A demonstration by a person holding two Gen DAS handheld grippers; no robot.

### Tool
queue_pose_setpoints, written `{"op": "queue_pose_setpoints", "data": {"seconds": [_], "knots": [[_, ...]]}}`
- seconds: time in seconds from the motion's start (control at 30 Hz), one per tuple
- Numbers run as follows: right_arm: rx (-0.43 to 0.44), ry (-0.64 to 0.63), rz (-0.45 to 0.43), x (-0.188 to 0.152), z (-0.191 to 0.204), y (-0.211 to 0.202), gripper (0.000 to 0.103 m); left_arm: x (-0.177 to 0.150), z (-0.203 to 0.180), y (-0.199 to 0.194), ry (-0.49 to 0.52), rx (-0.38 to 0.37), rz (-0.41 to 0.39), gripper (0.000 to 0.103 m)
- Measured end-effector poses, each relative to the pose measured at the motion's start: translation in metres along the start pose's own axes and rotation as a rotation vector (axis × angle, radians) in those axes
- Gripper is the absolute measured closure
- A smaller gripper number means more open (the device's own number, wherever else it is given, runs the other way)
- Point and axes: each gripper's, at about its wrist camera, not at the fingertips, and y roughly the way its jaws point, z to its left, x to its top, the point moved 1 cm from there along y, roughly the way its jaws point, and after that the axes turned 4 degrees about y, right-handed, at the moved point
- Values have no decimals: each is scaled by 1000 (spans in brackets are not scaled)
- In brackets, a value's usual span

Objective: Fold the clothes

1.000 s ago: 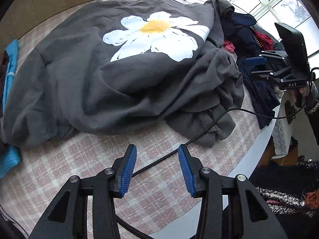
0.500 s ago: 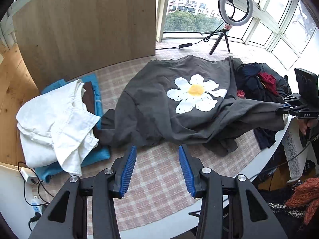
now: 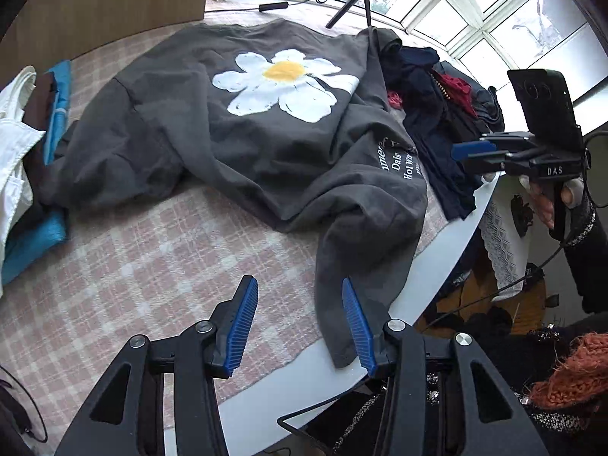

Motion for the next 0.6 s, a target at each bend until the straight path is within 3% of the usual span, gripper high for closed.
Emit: {"op": "queue_pose_setpoints", "data": {"seconds": [0.07, 0.1, 0.2, 0.23, 0.27, 0.33, 0.47, 0.6], "knots": [[-153, 27, -21, 1, -32, 6, 64, 0, -26, 38, 91, 62, 54, 59], [-189, 36, -14, 3, -45, 12, 64, 2, -34, 51, 115, 73, 68, 59], [-203, 66, -13, 10, -79, 18, 64, 20, -49, 78, 115, 90, 38, 61], [-200, 69, -15, 13, -87, 19, 64, 26, -52, 86, 114, 93, 27, 66], [-198, 63, -17, 16, -90, 22, 64, 33, -55, 94, 111, 96, 20, 95], [-206, 43, -16, 21, -97, 22, 64, 38, -52, 101, 53, 94, 46, 101], [-230, -17, -27, 27, -101, 18, 62, 16, -34, 38, -24, 114, -75, 101], [-159, -23, -35, 46, -103, 30, 53, -28, 21, -49, -238, 179, -205, 101]]}}
